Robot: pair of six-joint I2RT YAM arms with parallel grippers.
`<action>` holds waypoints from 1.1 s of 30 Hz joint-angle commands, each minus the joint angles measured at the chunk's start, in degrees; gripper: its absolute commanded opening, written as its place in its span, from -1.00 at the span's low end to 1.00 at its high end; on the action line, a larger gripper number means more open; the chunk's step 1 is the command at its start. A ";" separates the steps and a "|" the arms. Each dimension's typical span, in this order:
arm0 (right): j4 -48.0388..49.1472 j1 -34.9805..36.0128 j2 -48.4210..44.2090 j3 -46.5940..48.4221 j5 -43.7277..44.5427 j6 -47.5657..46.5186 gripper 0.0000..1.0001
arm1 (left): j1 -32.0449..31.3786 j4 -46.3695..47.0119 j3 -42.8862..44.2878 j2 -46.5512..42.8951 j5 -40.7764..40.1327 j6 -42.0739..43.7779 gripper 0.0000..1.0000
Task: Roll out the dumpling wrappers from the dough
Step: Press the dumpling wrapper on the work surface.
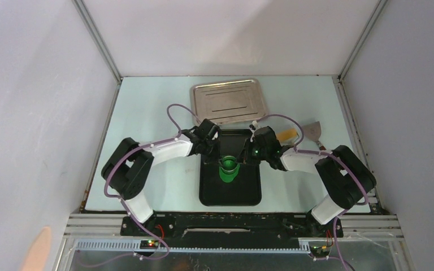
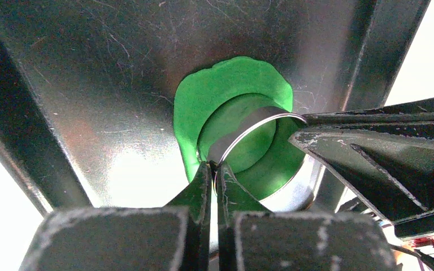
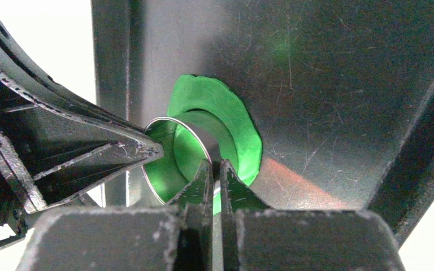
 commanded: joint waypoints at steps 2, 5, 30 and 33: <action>-18.94 0.29 7.14 -4.76 7.49 -3.14 -1.00 | -1.07 -5.18 -2.70 8.64 -5.24 2.56 -1.00; -18.11 0.16 10.29 -3.44 7.59 -3.66 -1.00 | -1.08 -5.55 -3.15 8.09 -5.47 2.83 -1.00; -26.95 -0.39 -2.28 3.25 9.27 -5.45 -1.00 | -1.65 -10.42 -3.50 -5.94 -7.14 3.00 -1.00; -27.67 -0.37 -3.47 4.20 9.26 -5.55 -1.00 | -1.69 -11.36 -2.51 -6.85 -7.57 3.12 -1.00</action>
